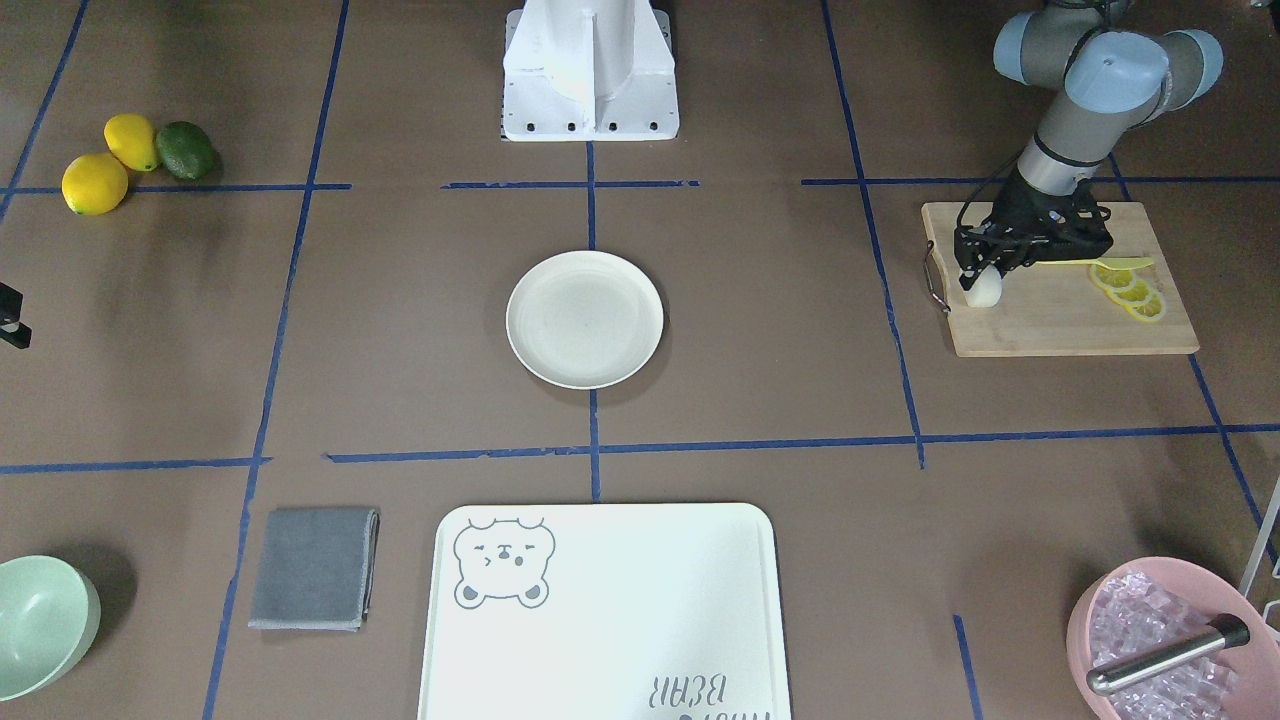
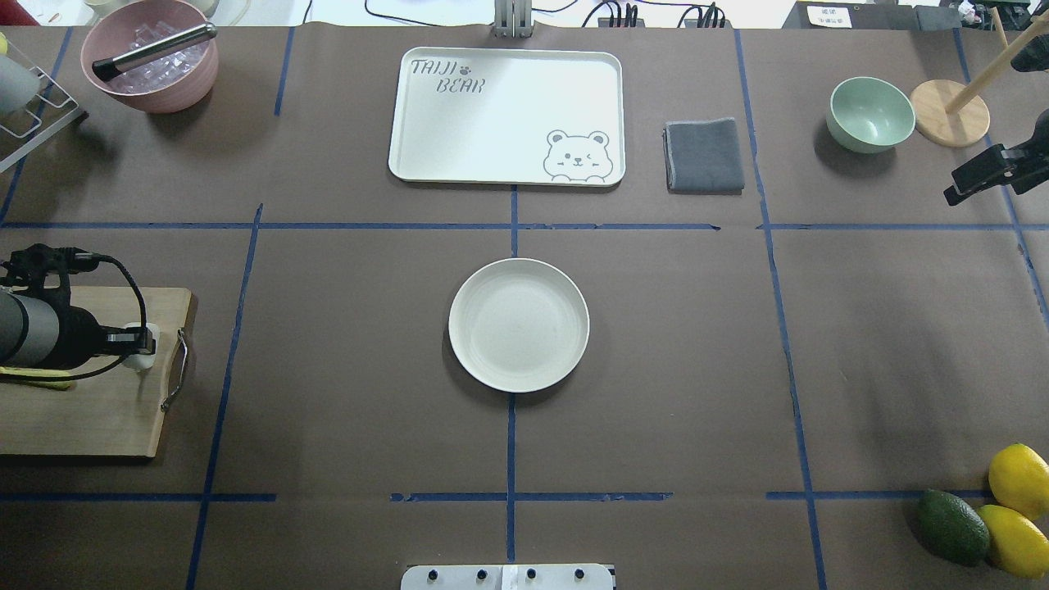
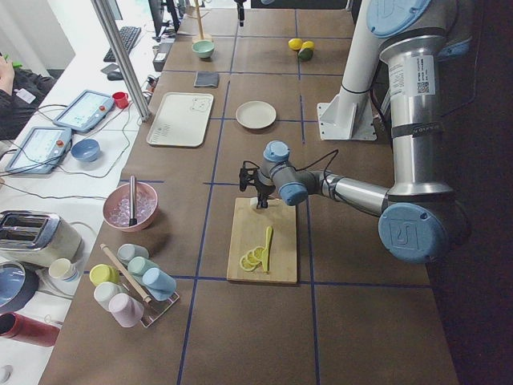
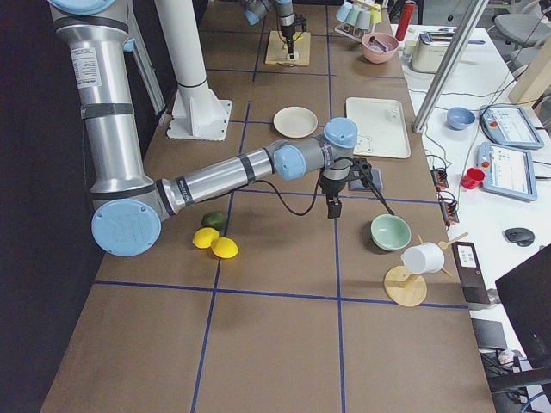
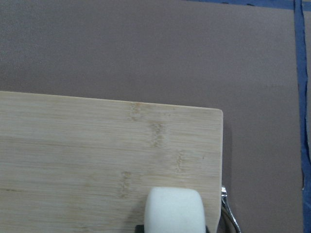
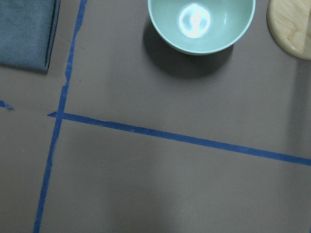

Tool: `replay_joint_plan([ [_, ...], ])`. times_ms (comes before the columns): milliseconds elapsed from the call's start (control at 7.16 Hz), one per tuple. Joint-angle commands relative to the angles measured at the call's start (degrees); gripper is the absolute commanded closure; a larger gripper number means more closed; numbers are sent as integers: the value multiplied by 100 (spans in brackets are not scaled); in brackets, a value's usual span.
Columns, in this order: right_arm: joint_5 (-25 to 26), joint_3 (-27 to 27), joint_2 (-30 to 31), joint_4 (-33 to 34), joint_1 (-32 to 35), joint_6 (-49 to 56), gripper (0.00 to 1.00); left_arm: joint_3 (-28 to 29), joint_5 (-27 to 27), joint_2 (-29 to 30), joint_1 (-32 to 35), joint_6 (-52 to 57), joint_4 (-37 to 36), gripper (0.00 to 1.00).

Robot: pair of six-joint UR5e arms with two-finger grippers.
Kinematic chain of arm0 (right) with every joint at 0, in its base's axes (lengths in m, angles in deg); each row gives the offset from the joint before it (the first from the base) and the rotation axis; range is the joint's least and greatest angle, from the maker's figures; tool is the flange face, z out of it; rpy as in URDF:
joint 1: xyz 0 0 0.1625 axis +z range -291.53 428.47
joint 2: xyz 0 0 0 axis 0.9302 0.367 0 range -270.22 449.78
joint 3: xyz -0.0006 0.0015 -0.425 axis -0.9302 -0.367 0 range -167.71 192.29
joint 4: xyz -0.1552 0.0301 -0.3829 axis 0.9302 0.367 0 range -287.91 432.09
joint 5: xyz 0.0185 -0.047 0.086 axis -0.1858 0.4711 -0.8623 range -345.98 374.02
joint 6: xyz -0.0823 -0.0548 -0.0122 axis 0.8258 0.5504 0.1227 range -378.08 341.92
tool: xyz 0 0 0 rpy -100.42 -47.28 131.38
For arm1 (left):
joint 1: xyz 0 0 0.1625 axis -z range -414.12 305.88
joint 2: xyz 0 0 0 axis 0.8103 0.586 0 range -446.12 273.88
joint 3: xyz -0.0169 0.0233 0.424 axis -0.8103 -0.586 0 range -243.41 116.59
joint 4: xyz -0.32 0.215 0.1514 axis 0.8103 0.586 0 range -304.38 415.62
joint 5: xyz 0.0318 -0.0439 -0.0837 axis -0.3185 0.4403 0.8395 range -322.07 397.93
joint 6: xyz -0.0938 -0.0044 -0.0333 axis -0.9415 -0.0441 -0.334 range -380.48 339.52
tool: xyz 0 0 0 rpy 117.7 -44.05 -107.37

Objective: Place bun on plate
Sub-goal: 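Grasp the white bun on the cutting board with the left gripper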

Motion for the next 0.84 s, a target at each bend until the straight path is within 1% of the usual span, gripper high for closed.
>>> replay_joint_plan([
  [0, -9, 0, 1, 0, 25, 1, 0, -61, 38, -1, 9, 35, -29, 70],
  [140, -9, 0, 1, 0, 60, 2, 0, -183, 74, 25, 17, 44, -90, 70],
  [279, -26, 0, 1, 0, 104, 2, 0, -515, 466, 34, 157, 61, -735, 70],
  [419, -44, 0, 36, 0, 148, 2, 0, -936, 539, 295, 324, 383, -1611, 70],
  [559, -122, 0, 71, 0, 253, 19, 0, -1219, 540, 1011, 491, 709, -2830, 70],
  [699, -184, 0, 211, 0, 402, 228, 0, -1274, 522, 1871, 483, 712, -3921, 70],
])
